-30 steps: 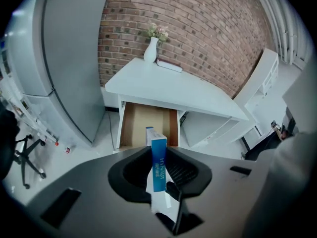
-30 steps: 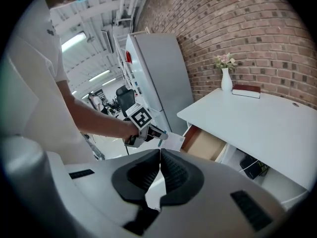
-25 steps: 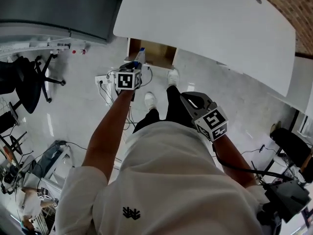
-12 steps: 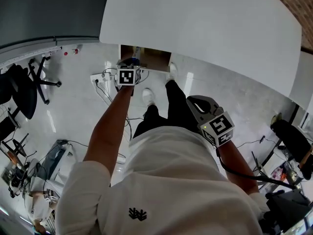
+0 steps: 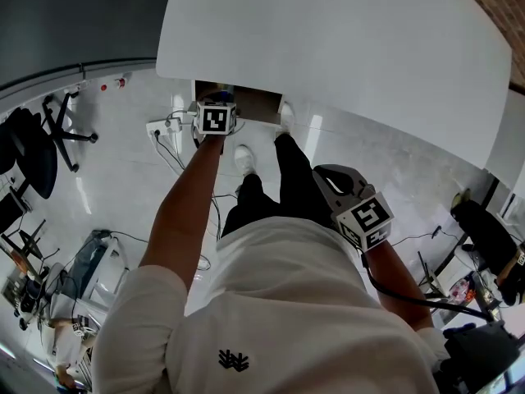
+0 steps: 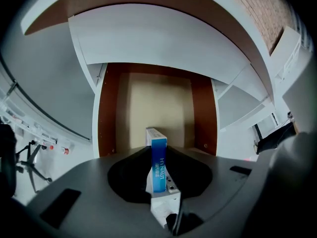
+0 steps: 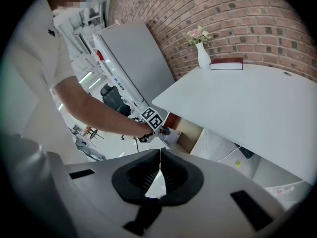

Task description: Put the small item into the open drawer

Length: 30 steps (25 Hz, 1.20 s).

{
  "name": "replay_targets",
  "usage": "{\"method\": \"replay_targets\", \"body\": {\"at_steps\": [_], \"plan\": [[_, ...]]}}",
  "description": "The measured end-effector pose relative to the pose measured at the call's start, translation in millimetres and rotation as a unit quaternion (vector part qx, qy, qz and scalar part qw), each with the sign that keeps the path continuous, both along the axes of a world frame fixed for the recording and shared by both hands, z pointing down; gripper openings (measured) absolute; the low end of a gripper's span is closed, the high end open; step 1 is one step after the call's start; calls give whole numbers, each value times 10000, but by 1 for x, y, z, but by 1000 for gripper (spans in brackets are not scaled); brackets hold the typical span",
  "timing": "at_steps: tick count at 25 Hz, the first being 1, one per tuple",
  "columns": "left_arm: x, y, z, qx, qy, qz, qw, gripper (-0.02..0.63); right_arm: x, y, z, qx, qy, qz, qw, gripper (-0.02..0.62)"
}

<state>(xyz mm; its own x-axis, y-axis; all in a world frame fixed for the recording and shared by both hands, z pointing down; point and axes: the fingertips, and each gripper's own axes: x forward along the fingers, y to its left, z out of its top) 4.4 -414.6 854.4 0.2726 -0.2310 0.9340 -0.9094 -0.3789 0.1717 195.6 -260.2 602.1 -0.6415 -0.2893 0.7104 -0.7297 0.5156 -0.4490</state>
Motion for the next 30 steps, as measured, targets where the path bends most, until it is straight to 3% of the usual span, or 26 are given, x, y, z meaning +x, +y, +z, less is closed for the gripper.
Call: {"method": "replay_targets", "body": {"at_steps": [9, 17, 26, 30], "plan": [[7, -2, 17, -92, -94, -9, 9999, 109, 14, -5, 5, -89, 25, 28, 10000, 29], [4, 10, 16, -171, -177, -27, 9997, 178, 11, -8, 7, 29, -59, -18, 10000, 29], [-4, 26, -25, 88, -22, -20, 10000, 181, -6, -1, -8, 134, -108, -42, 9998, 29], [-17, 36, -53, 351, 89, -22, 9993, 181, -23, 10, -17, 404, -189, -52, 9990, 29]]}}
